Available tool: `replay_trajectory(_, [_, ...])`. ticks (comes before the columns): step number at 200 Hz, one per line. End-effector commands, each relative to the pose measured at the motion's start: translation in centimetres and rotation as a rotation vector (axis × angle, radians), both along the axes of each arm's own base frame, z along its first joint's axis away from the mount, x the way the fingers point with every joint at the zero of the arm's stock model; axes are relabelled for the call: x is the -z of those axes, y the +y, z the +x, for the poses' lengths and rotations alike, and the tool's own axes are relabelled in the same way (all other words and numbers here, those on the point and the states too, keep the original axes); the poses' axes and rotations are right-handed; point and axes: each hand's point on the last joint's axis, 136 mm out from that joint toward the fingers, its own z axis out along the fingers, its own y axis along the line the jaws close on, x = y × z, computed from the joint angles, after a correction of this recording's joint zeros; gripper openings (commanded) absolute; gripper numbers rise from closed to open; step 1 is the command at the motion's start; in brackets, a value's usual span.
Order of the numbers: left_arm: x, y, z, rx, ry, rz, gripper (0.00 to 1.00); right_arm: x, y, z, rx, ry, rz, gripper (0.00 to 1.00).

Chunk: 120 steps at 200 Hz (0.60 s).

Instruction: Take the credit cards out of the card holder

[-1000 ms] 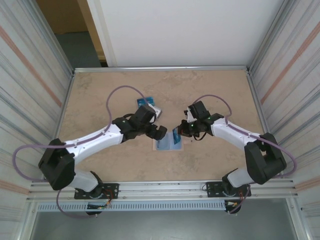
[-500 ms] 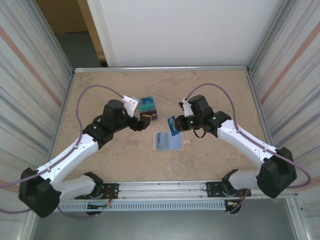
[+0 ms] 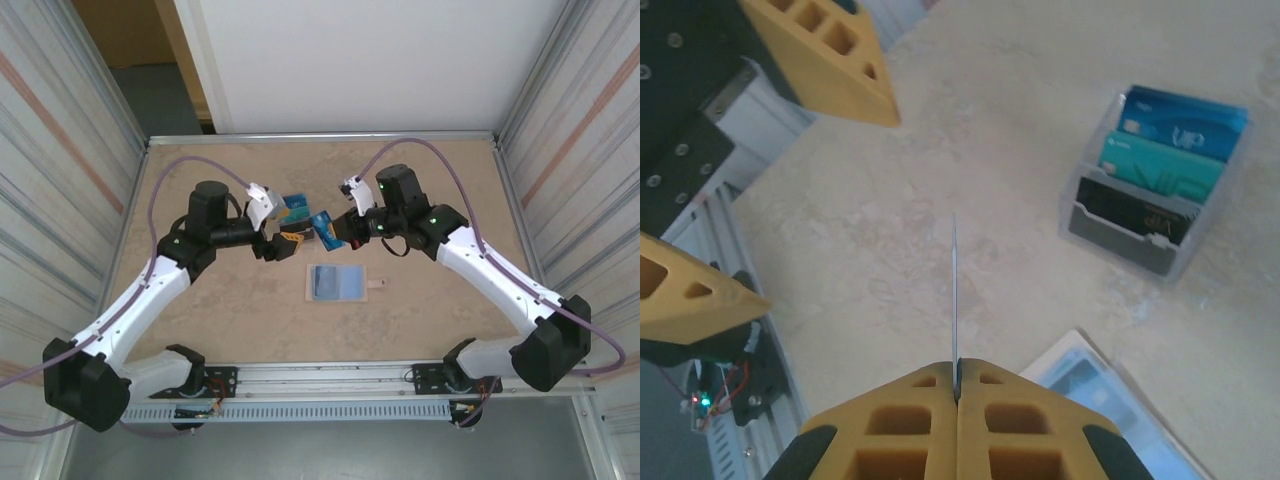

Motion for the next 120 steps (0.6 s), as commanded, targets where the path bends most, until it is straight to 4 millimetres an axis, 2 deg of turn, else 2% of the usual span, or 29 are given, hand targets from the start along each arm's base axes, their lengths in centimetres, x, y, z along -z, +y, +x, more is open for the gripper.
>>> replay_trajectory(1, [-0.9, -1.1, -1.6, 0.141, -0.036, 0.01, 0.75, -0.9, 1.3, -1.4, -0.129, -0.036, -0.007, 0.0])
replay_trajectory(15, [-0.8, -1.5, -1.8, 0.162, -0.043, 0.029, 0.66, -1.1, 1.6, -1.8, -0.159, -0.042, -0.02, 0.0])
replay_trajectory(47, [-0.5, -2.3, -2.6, 0.234, -0.042, 0.066, 0.58, -1.1, 2.2, -2.8, -0.222, -0.054, -0.047, 0.0])
replay_trajectory(120, [0.4, -3.4, -4.0, 0.336, -0.009, 0.125, 0.05, -1.6, 2.4, -3.5, -0.278, -0.076, -0.072, 0.0])
